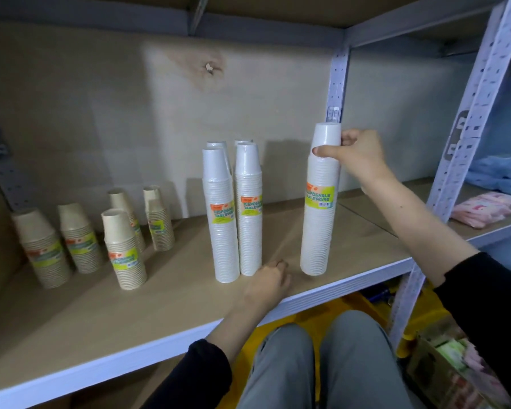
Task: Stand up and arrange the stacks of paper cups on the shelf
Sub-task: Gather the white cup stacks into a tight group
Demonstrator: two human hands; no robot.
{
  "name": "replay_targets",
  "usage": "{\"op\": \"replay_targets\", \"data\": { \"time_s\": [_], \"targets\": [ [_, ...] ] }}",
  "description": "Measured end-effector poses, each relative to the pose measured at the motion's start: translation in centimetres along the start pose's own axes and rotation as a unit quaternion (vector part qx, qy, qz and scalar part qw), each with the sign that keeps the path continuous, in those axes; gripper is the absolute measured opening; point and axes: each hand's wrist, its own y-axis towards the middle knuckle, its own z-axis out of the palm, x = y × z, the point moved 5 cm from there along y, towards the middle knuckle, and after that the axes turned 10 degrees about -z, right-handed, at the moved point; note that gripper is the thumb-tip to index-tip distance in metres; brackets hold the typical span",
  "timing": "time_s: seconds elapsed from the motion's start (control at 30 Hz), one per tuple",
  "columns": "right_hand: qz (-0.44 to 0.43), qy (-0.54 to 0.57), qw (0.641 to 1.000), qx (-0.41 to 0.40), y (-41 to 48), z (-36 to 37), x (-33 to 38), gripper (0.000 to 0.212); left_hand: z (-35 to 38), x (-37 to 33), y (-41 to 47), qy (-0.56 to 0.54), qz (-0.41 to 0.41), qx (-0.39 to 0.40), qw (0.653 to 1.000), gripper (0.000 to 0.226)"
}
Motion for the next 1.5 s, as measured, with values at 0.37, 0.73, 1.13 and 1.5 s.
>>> {"op": "replay_targets", "data": {
  "time_s": [0.37,0.73,1.13,1.5],
  "targets": [
    [0.003,0.109,0.987,0.118,-2.9,5.4,2.3,0.037,-2.7,8.4,-5.2,0.043,-0.035,0.005,0.998,0.040],
    [-0.002,0.148,0.977,0.155,-3.9,10.3,2.1,0.030,-4.3,14.8,-5.6,0.046,-0.164,-0.012,0.985,0.035],
    [-0.040,0.122,0.983,0.131,-3.4,11.2,1.7,0.021,-3.6,15.7,-3.2,-0.013,-0.196,-0.044,0.980,0.038],
    [-0.029,0.159,0.970,0.180,-2.9,12.0,1.4,0.030,-3.3,15.8,-3.0,-0.011,-0.191,-0.048,0.980,0.039]
  ]
}}
